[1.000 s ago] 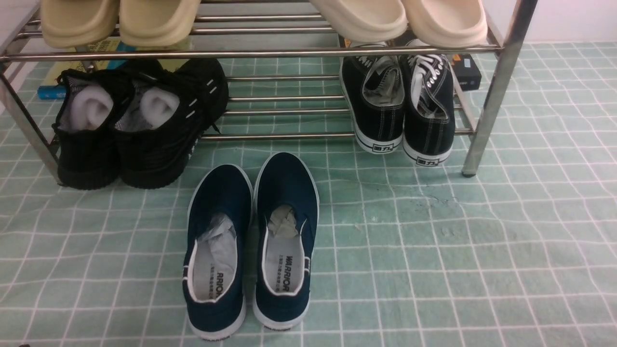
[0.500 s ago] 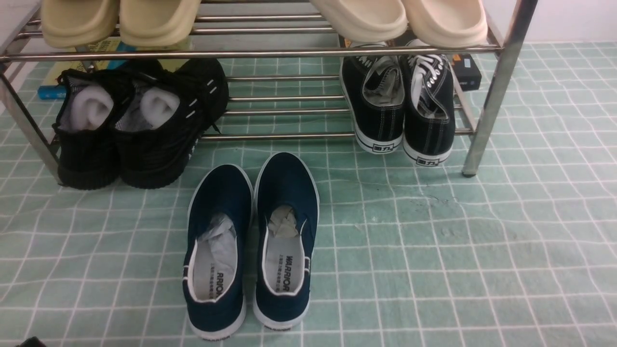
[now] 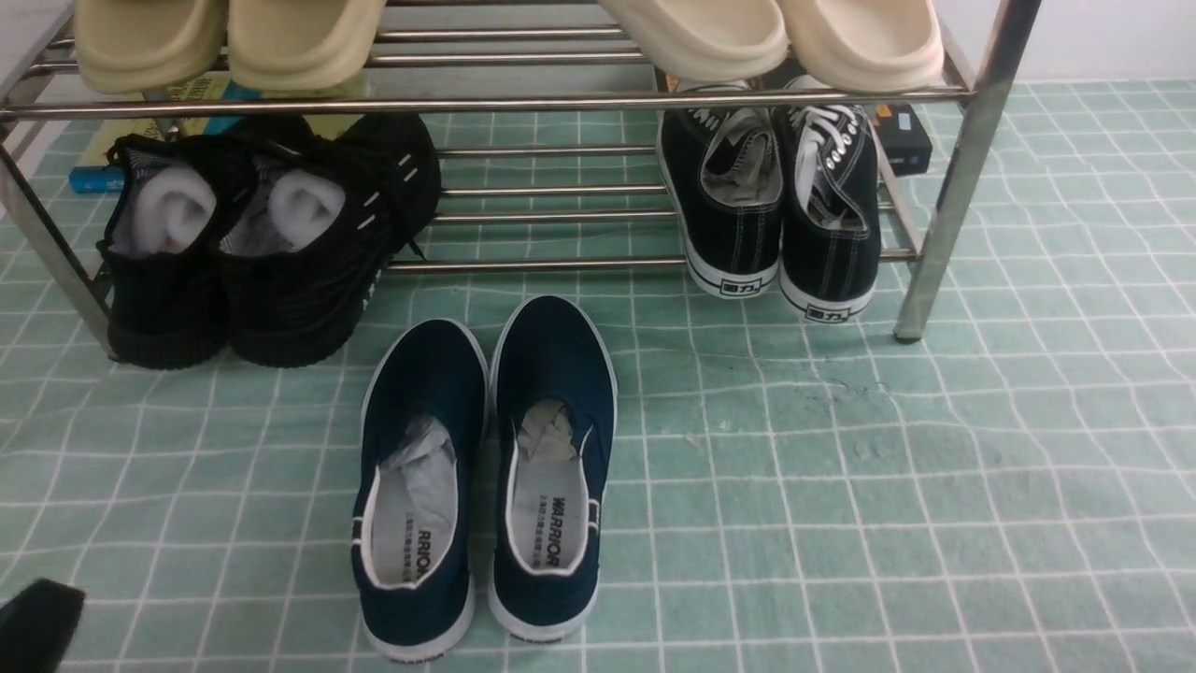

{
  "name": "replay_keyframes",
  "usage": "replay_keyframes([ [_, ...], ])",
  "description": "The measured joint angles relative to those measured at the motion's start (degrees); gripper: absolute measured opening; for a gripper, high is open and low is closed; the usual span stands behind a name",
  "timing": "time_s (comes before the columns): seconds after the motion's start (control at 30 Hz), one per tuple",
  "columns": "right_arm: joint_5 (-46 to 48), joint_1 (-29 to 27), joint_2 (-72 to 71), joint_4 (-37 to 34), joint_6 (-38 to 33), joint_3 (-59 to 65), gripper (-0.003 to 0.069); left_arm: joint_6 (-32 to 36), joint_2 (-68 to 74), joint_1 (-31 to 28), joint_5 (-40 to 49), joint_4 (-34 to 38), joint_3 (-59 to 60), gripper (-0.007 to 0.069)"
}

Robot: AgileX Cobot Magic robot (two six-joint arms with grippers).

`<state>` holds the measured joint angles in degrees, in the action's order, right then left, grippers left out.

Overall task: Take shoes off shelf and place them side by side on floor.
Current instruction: 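Grasp the leftmost shoe on the bottom shelf of the shoe rack with the left gripper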

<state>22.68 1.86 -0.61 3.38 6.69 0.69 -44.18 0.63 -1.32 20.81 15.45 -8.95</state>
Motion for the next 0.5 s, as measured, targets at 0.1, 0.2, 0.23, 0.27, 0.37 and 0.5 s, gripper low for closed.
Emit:
replay_keyframes([
  [0.1,0.00,0.00,0.00,0.00,0.00,0.00,0.0237,4.01,5.45,0.00,6.30,-3.90,-8.19,0.0003],
  [0.2,0.00,0.00,0.00,0.00,0.00,0.00,0.0237,9.76,16.37,0.00,16.83,-8.80,-18.96,0.0001],
  [0.23,0.00,0.00,0.00,0.00,0.00,0.00,0.0237,10.20,17.06,0.00,17.48,-9.38,-19.57,0.0001],
  [0.27,0.00,0.00,0.00,0.00,0.00,0.00,0.0237,14.19,22.49,0.00,22.35,-11.40,-24.14,0.0001],
  [0.37,0.00,0.00,0.00,0.00,0.00,0.00,0.0237,20.73,30.46,0.00,29.46,-14.21,-31.33,0.0001],
  [0.5,0.00,0.00,0.00,0.00,0.00,0.00,0.0237,23.98,40.97,0.00,33.52,-19.76,-40.71,0.0001],
])
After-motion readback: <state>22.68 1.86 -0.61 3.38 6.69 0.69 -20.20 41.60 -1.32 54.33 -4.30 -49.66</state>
